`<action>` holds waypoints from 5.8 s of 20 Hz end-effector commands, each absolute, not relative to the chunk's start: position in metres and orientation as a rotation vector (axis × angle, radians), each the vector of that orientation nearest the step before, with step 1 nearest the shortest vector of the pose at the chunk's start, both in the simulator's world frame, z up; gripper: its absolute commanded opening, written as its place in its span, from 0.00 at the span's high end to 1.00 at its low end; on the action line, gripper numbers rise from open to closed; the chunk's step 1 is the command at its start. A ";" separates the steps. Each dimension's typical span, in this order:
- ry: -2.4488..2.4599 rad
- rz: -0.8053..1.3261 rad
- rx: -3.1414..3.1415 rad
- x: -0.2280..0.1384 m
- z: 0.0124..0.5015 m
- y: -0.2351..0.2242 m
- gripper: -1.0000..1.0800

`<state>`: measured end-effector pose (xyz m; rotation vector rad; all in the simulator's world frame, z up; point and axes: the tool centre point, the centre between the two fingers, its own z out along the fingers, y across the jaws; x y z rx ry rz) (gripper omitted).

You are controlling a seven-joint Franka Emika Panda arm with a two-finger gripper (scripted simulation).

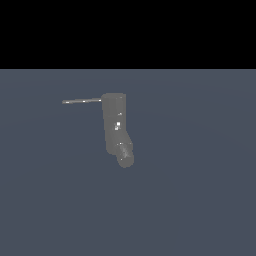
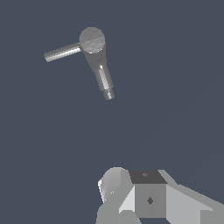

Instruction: Turn on the faucet by rotating a designated handle.

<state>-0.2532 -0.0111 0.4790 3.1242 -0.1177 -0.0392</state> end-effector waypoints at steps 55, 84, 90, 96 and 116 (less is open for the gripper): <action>-1.386 -0.021 2.825 -0.102 0.291 0.162 1.00; -1.920 0.001 2.486 0.014 0.204 0.179 1.00; -1.932 0.001 2.476 0.017 0.202 0.179 1.00; -1.931 0.001 2.477 0.006 0.202 0.176 1.00; -1.935 0.001 2.475 -0.049 0.202 0.160 1.00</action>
